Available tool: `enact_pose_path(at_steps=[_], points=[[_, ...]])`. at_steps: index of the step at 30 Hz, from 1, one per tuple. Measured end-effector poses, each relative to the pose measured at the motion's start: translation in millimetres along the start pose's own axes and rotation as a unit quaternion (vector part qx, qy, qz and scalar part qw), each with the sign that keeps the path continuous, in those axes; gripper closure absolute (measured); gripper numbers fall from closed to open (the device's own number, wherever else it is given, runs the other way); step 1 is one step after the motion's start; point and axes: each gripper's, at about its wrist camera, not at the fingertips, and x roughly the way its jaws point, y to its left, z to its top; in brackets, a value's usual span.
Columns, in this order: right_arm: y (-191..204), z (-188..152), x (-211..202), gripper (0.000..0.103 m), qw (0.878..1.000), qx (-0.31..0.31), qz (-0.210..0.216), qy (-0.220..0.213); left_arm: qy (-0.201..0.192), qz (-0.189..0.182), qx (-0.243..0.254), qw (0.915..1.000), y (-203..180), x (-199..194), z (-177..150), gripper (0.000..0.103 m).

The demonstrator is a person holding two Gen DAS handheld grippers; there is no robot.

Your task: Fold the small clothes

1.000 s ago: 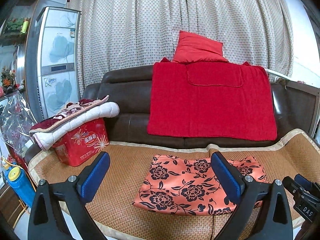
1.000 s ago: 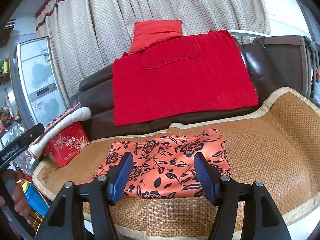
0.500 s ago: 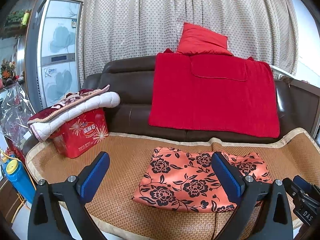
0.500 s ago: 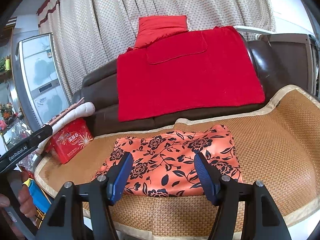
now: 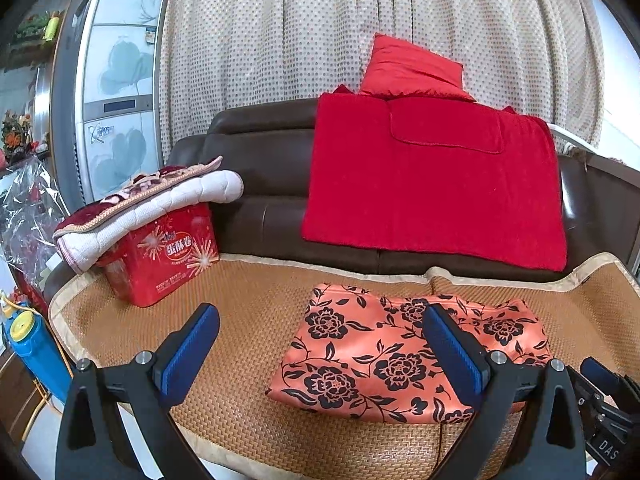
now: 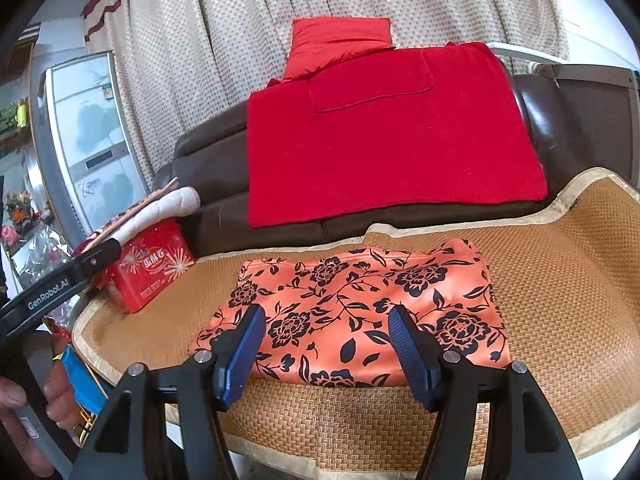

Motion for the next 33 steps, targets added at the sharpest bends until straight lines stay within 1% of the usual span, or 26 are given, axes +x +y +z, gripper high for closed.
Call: enact_pose_path(at_steps=[8,13,14,15,16,18,21,24,33], points=[[1,-7,17,0.035,1.0,0.003,-0.004,0.019,0.014,0.005,-0.001,0.9999,3,15,-7,0.002],[3,-10,43,0.035,0.999,-0.004,0.003,0.044,0.029,0.01,0.005,0.9995,2,32,-13,0.002],[4,-11,48,0.036,0.999,-0.006,0.003,0.048,0.03,0.013,0.008,0.9994,1,35,-14,0.002],[4,-11,54,0.04,0.999,-0.007,0.003,0.052,0.031,0.014,0.011,0.9993,1,39,-15,0.002],[4,-12,61,0.047,0.998,-0.008,0.004,0.058,0.034,0.017,0.016,0.9991,-2,45,-17,0.002],[1,-13,76,0.05,0.997,-0.009,-0.002,0.075,0.038,0.022,0.023,0.9988,-5,55,-21,0.002],[-9,-14,95,0.05,0.996,-0.001,-0.012,0.087,0.055,0.027,0.036,0.9975,-11,75,-27,0.002],[-22,-13,106,0.05,0.996,0.017,-0.017,0.09,0.071,0.028,0.042,0.9962,-18,97,-32,0.002],[-46,-15,122,0.05,0.994,0.036,-0.025,0.099,0.078,0.028,0.037,0.9959,-27,132,-38,0.002]])
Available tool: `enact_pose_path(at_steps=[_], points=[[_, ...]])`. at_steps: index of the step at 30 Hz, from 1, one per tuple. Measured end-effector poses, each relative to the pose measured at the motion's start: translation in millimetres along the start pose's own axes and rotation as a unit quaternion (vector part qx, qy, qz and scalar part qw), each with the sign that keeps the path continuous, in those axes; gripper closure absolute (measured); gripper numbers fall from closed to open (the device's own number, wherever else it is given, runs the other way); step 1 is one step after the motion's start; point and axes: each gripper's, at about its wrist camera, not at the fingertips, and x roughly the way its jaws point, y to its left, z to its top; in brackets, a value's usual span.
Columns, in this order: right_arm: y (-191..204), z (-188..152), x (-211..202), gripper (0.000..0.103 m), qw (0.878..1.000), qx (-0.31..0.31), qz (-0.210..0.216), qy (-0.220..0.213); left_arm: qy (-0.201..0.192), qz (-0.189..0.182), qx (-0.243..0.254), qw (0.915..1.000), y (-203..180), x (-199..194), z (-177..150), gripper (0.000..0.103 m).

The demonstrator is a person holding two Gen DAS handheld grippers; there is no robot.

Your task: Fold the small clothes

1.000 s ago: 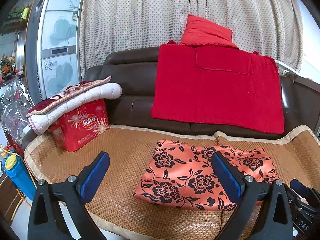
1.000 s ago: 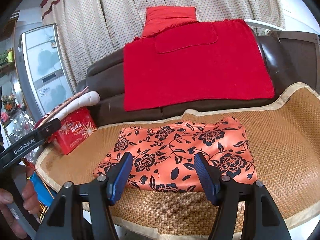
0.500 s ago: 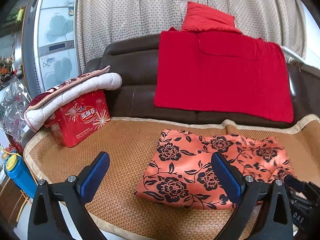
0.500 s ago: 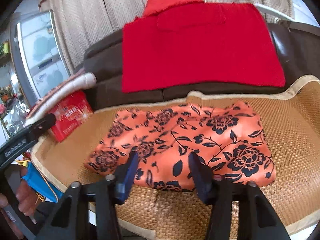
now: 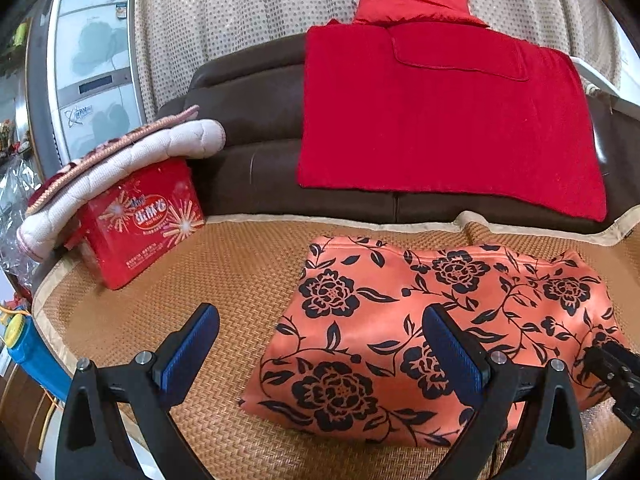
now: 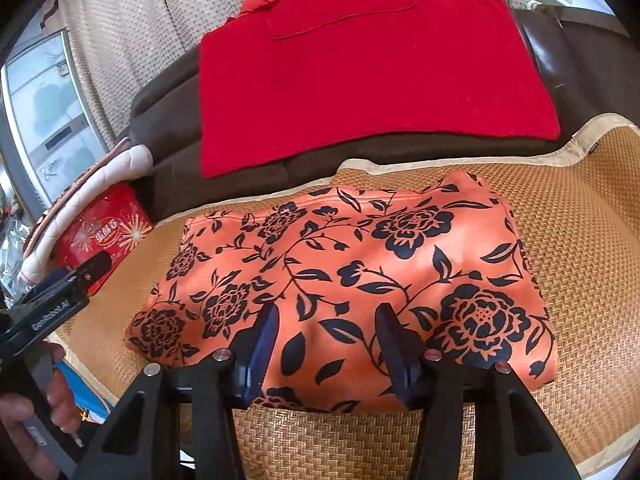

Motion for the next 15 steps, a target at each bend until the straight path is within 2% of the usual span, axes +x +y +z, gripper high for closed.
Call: enact_pose_path(at_steps=[9,11,15], points=[[-14,5,22,0.049,0.999,0.035,-0.001,0.025,0.042,0.009,0.017,0.9989,-16,47,-18,0.002],[-17,7,35,0.049,0.998,0.042,-0.008,0.041,0.051,0.003,0.015,0.9986,-17,54,-19,0.002],[-31,8,68,0.049,0.992,0.068,-0.036,0.095,0.043,0.007,0.022,0.9988,-18,59,-19,0.002]])
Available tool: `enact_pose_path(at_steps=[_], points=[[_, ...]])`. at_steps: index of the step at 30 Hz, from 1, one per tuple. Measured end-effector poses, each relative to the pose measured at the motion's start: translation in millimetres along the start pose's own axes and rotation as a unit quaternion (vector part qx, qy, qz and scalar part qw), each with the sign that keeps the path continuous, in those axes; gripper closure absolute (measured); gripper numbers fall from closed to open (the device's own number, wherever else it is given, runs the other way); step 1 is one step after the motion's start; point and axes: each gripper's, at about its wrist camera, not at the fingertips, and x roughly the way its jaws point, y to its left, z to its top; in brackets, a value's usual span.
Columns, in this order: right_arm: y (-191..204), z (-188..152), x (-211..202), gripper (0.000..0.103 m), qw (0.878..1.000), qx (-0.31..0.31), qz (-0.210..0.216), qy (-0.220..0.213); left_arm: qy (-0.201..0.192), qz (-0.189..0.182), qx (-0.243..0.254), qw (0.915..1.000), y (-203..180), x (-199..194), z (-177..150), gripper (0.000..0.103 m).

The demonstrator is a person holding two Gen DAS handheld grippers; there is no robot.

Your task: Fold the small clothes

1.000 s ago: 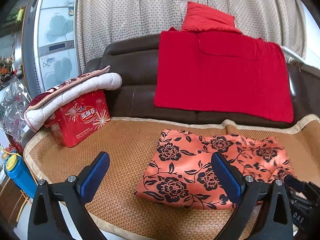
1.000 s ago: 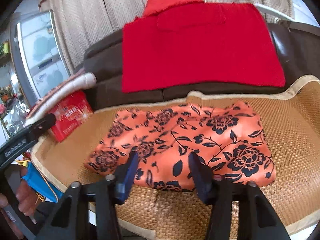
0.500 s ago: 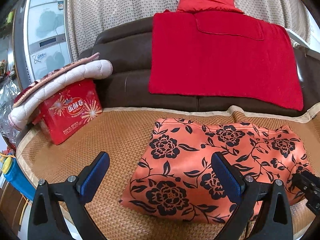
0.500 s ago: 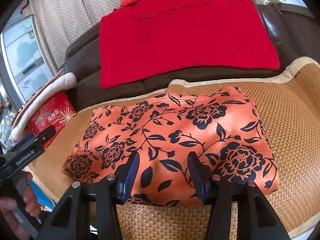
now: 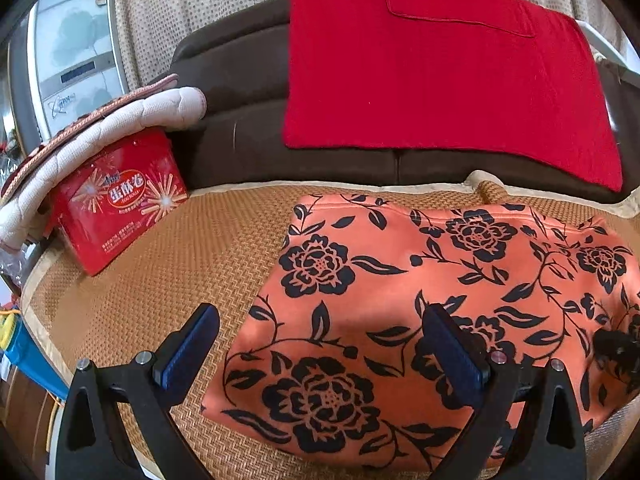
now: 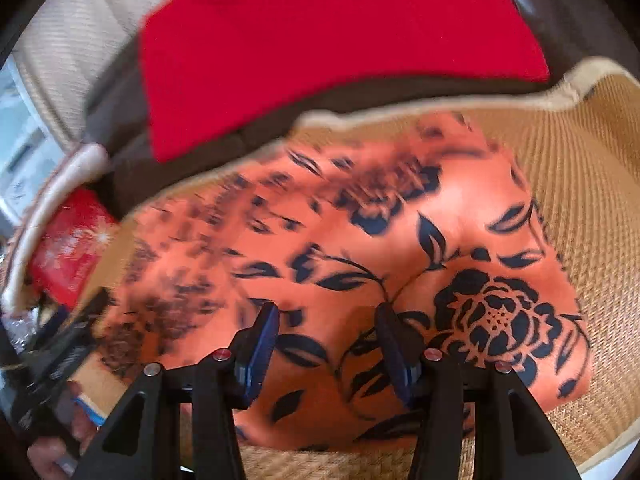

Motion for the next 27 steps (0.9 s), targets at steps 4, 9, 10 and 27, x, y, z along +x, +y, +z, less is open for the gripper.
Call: enact_pose_path(at_steps=[4,9,10,27], points=[[3,2,2,0.044,1.0,-0.002,0.002,-0.006,-0.011,0.005,0.005,0.9999,2,-2,0,0.002],[14,1,-16,0.044,0.998,-0.016,0.004,-0.053,-0.018,0.004,-0.002,0.9998,7,-5,1,0.002],[16,0,-21,0.044,0.998,-0.022,0.002,-0.065,-0.019,0.004,-0.002,0.9998,8,-6,1,0.002],[53,-13,-24,0.044,0.994,-0.066,0.028,-0.078,-0.024,-0.01,-0.027,0.9993,21,-13,2,0.002]])
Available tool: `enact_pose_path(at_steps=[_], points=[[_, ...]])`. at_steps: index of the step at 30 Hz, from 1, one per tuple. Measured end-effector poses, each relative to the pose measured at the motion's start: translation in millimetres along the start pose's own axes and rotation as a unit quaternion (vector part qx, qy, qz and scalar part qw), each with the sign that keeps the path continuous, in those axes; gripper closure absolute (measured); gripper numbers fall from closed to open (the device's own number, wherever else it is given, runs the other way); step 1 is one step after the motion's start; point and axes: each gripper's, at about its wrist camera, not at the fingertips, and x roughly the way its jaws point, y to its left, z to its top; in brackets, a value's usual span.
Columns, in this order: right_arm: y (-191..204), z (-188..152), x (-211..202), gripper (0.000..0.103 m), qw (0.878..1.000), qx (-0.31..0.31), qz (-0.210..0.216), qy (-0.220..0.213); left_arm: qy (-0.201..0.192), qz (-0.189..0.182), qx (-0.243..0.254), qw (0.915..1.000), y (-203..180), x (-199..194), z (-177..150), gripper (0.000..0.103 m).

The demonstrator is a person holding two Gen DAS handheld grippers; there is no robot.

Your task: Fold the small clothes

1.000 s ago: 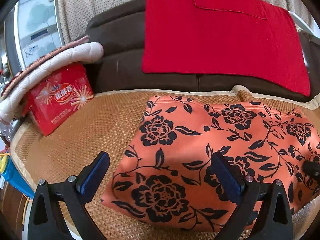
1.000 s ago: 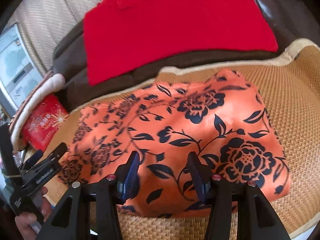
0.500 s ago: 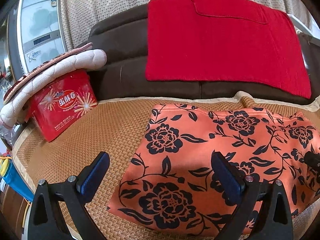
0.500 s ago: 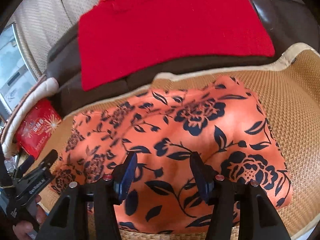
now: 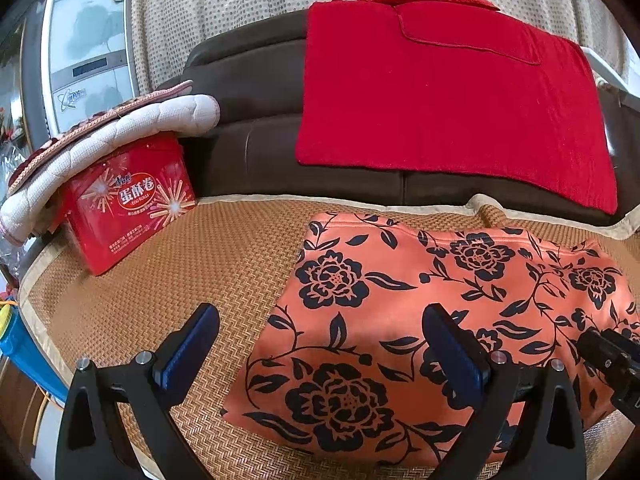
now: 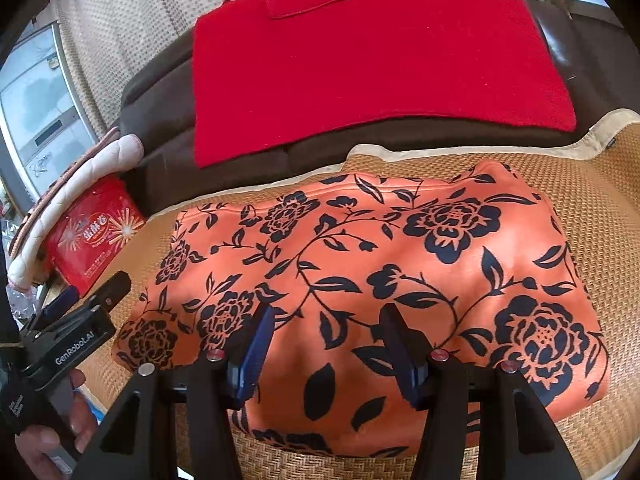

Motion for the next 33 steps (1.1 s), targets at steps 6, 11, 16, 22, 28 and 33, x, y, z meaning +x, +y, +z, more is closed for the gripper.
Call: enact_pose_path(at_steps=[6,11,16,22,28,33], points=[[5,1,-2,0.044,1.0,-0.007,0.003,-0.007,0.0,0.002,-0.003,1.0,3,0,1,0.002],[6,1,-2,0.044,1.0,-0.009,0.004,-0.009,0.002,0.005,-0.005,1.0,4,1,1,0.002],[6,0,-2,0.044,1.0,-0.008,0.006,-0.009,0.012,0.013,-0.002,0.9998,6,2,-4,0.002],[-4,-1,-2,0.044,1.0,-0.005,0.001,-0.007,0.025,0.042,-0.005,0.9988,16,-2,-15,0.002],[-17,-5,0,0.044,1.0,0.016,0.01,0.006,0.072,0.015,-0.029,0.9969,30,-10,-26,0.002],[-37,-7,-4,0.044,0.998,0.043,0.031,0.018,0.148,-0.034,-0.104,0.9829,49,-1,-41,0.002]])
